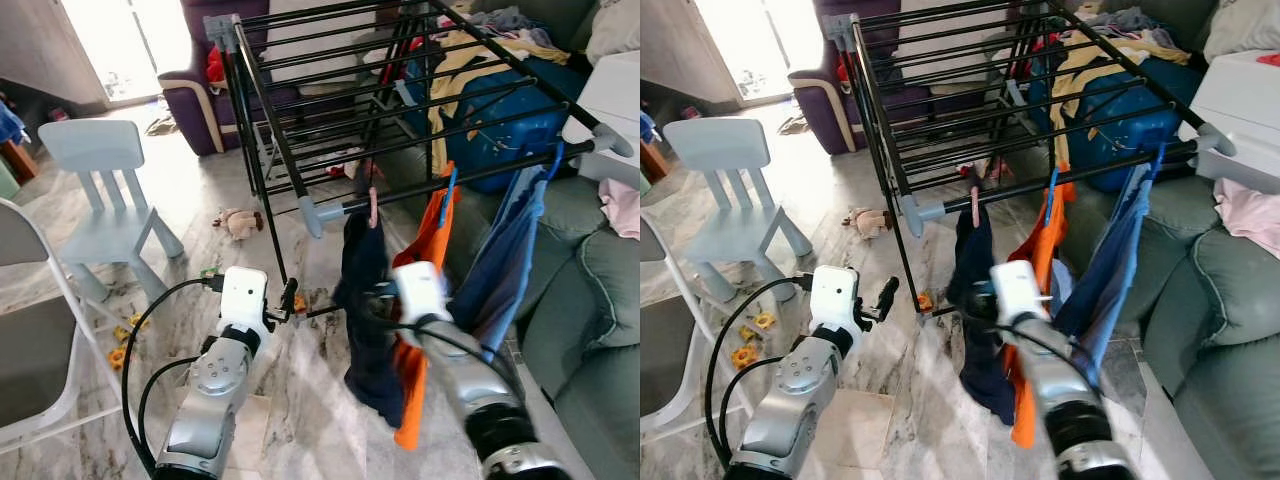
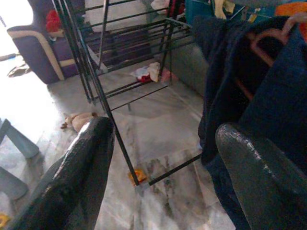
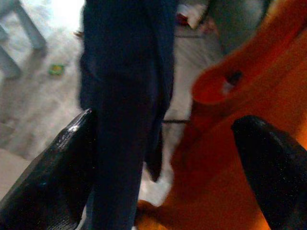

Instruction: Hang hanger

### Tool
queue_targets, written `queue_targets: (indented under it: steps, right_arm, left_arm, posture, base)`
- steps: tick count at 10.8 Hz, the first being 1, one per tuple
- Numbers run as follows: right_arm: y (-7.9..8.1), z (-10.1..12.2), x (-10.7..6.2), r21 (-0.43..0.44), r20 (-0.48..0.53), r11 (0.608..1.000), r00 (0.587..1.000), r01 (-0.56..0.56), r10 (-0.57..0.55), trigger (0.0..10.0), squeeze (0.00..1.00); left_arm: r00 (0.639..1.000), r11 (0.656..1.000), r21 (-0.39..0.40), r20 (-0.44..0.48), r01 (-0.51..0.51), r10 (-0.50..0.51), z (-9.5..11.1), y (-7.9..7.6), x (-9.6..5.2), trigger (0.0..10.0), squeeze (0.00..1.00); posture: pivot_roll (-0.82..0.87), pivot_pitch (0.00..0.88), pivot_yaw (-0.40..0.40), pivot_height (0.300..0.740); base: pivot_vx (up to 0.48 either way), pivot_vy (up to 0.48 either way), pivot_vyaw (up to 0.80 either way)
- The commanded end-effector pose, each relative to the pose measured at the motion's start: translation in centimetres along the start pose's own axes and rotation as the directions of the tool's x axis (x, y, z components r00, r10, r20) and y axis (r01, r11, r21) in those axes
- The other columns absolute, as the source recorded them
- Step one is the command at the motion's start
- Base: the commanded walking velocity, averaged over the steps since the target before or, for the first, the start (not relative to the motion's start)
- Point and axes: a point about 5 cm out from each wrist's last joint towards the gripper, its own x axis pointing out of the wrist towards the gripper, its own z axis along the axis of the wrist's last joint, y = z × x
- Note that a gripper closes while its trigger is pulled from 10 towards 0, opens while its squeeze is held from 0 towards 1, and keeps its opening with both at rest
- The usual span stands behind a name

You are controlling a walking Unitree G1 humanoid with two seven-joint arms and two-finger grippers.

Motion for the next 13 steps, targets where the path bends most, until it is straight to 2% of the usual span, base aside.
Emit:
queue_targets:
  steps: [1, 4, 5, 6, 7, 10, 13]
  right_arm:
    - [0.2, 0.3, 0.2, 0.007, -0.002, 1.0, 1.0, 0.002, -0.002, 10.0, 0.0]
    - [0.2, 1.1, 0.6, 0.0, 0.027, 1.0, 1.0, -0.01, 0.01, 10.0, 0.0]
    - [0.4, 1.6, 0.9, -0.003, 0.045, 1.0, 0.999, -0.029, 0.029, 9.6, 0.0]
    - [0.4, 1.8, 1.1, -0.005, 0.05, 0.999, 0.998, -0.033, 0.033, 2.4, 0.0]
    - [0.2, 2.3, 1.3, -0.007, 0.057, 0.999, 0.998, -0.032, 0.033, 0.0, 0.0]
    - [0.0, 2.8, 1.6, 0.012, 0.087, 0.999, 0.995, -0.046, 0.045, 0.0, 0.0]
    - [0.0, 2.2, 1.4, 0.02, 0.085, 0.998, 0.995, -0.054, 0.052, 0.0, 0.0]
  left_arm:
    - [1.0, 1.0, 0.009, -0.023, -0.008, 0.008, -0.4, 0.2, 0.0, 10.0, 0.0]
    - [1.0, 1.0, 0.015, -0.031, -0.002, 0.003, -0.5, 0.2, 0.1, 10.0, 0.0]
    - [0.999, 1.0, 0.017, -0.035, -0.004, 0.004, -0.5, 0.3, 0.0, 10.0, 0.0]
    - [0.999, 1.0, 0.017, -0.037, -0.004, 0.005, -0.6, 0.3, 0.0, 10.0, 0.0]
    - [0.999, 1.0, 0.016, -0.038, -0.006, 0.006, -0.6, 0.2, 0.0, 10.0, 0.0]
    - [0.999, 1.0, 0.022, -0.05, -0.003, 0.004, -0.7, 0.2, -0.1, 10.0, 0.0]
    - [0.998, 1.0, 0.025, -0.06, 0.0, 0.002, -0.9, 0.1, -0.2, 10.0, 0.0]
  posture:
    - [-0.08, 0.0, 0.078, 0.74]
    - [-0.08, 0.0, 0.08, 0.74]
    - [-0.07, 0.0, 0.078, 0.74]
    - [-0.07, 0.0, 0.078, 0.74]
    - [-0.07, 0.0, 0.078, 0.74]
    - [-0.06, 0.0, 0.075, 0.74]
    - [-0.07, 0.0, 0.078, 0.74]
  base:
    - [0.0, 0.0, 0.0]
    - [0.0, 0.0, 0.0]
    - [0.0, 0.0, 0.0]
    - [0.0, 0.0, 0.0]
    - [0.0, 0.0, 0.0]
    - [0.0, 0.0, 0.0]
    - [0.0, 0.0, 0.0]
